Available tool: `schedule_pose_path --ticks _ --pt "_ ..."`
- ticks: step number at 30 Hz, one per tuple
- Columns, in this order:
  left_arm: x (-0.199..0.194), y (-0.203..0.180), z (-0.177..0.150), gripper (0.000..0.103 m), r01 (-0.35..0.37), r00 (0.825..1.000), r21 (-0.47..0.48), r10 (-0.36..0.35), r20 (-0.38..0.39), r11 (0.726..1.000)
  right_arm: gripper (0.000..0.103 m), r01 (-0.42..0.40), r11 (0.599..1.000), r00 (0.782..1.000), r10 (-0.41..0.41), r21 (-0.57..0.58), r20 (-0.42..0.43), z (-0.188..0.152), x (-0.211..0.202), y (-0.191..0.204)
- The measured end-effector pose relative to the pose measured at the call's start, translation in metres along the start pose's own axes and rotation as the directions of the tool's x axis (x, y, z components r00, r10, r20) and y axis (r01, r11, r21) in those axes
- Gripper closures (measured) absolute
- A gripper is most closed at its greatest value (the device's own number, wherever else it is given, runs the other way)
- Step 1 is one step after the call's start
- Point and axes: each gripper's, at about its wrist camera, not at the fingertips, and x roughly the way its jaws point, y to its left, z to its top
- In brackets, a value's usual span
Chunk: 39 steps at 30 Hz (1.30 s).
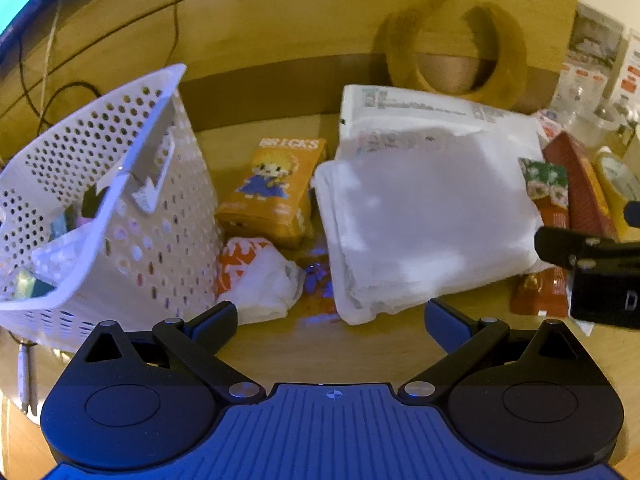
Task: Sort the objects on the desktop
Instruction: 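Move the right tool toward the folded white towel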
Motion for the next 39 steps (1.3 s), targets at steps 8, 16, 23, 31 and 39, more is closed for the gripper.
schedule_pose_path --ticks 8,16,23,31,39 --pt "0.023 -0.004 -0.020 0.001 0.027 1.000 -0.007 -0.027 -0.007 1.000 0.005 -0.056 0.998 0.998 0.056 0.007 -0.020 -0.010 0.017 -0.011" --pt "0.044 0.002 -0.023 0.002 0.037 0.999 -0.059 -0.038 -0.004 0.998 0.005 -0.107 0.993 0.993 0.109 0.039 -0.037 -0.013 0.041 -0.030" --pt "0.057 0.004 -0.019 0.002 0.052 0.999 -0.096 -0.051 0.016 0.994 0.005 -0.215 0.976 0.977 0.215 0.040 -0.001 -0.007 0.056 -0.040" --pt "0.070 0.002 -0.012 0.001 0.055 0.998 -0.094 -0.054 0.015 0.994 0.005 -0.303 0.953 0.952 0.303 0.005 0.037 0.005 0.072 -0.040" --pt "0.074 0.001 -0.010 0.001 0.127 0.991 -0.104 -0.123 0.048 0.986 0.005 -0.350 0.936 0.937 0.349 0.039 0.025 0.008 0.086 -0.042"
